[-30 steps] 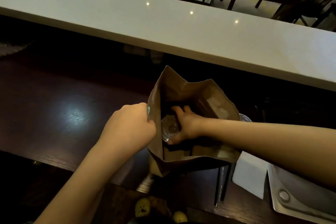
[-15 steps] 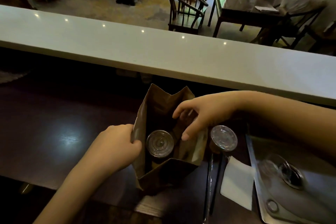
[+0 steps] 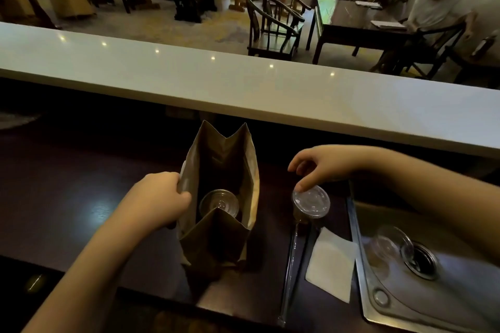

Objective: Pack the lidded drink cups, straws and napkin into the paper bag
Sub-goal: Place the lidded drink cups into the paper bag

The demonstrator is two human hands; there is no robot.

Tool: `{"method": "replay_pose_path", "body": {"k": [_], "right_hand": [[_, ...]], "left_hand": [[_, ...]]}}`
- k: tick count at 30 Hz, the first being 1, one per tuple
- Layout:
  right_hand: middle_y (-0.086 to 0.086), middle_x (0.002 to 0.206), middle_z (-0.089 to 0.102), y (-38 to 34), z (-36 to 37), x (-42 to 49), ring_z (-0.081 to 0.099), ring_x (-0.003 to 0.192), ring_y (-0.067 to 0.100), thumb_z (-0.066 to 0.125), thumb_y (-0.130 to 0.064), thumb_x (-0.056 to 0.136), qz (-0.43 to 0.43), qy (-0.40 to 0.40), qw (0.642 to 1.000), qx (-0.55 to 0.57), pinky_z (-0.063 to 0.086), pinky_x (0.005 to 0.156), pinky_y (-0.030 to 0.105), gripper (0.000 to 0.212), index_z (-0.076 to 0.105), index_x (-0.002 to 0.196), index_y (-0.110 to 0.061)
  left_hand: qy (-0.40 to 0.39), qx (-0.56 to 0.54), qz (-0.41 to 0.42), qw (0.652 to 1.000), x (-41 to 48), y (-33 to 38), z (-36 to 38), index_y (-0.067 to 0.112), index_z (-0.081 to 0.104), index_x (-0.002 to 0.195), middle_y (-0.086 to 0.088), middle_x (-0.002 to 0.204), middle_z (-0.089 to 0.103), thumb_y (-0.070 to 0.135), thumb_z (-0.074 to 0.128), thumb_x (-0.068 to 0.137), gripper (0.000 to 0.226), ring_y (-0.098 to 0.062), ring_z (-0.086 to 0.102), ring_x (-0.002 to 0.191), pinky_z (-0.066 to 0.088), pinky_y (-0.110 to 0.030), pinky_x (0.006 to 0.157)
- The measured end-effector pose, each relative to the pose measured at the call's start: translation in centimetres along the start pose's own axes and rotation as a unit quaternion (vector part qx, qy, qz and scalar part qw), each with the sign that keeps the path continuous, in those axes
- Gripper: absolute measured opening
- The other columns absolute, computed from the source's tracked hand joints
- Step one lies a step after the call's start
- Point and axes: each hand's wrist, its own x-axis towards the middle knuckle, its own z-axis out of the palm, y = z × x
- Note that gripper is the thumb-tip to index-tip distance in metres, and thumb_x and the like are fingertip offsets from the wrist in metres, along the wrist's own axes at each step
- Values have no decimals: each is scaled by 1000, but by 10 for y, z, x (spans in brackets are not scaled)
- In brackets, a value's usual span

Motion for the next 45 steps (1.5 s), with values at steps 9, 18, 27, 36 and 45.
{"method": "replay_pose_path", "body": {"k": [9, 18, 27, 36, 45], "right_hand": [[10, 153, 19, 81, 77, 61, 21, 139, 34, 78, -43, 67, 96, 72, 981, -151, 32, 111, 46, 106, 13, 148, -22], [12, 150, 23, 97, 98, 75, 25, 136, 34, 78, -39, 68, 92, 115, 976, -158, 39, 106, 44, 108, 8, 149, -24], [12, 141, 33, 80, 85, 58, 28, 130, 33, 76, -37, 66, 39, 100, 986, -125, 40, 102, 42, 97, 21, 146, -24], [9, 135, 37, -14, 1, -18, 33, 124, 28, 77, -43, 65, -98, 170, 975, -101, 37, 102, 39, 94, 26, 142, -29], [-6, 123, 37, -112, -23, -42, 43, 108, 14, 78, -43, 65, -217, 100, 967, -92, 41, 79, 16, 90, 28, 139, -31]], "left_hand": [[10, 16, -10, 1000, -9, 8, 3, 15, 56, 84, 1, 70, 59, 23, 47, 87, 13, -17, 62, 66, 46, -27, 54], [78, -42, 22, 996, -29, 16, 7, 24, 33, 142, -3, 113, 64, 30, 56, 87, 60, -15, 57, 91, 47, -21, 69], [203, -62, 201, 956, -41, 18, 26, 26, 47, 134, 2, 144, 42, 33, 59, 85, 51, -13, 32, 136, 29, -29, 106], [135, 97, 338, 926, -48, 0, 19, 28, 71, 93, 14, 81, 75, 41, 43, 77, 35, -5, 68, 88, 30, -19, 102], [71, 89, 377, 919, -59, -9, 22, 33, 70, 81, 15, 66, 72, 34, 47, 75, 24, -2, 68, 59, 49, -12, 44]]}}
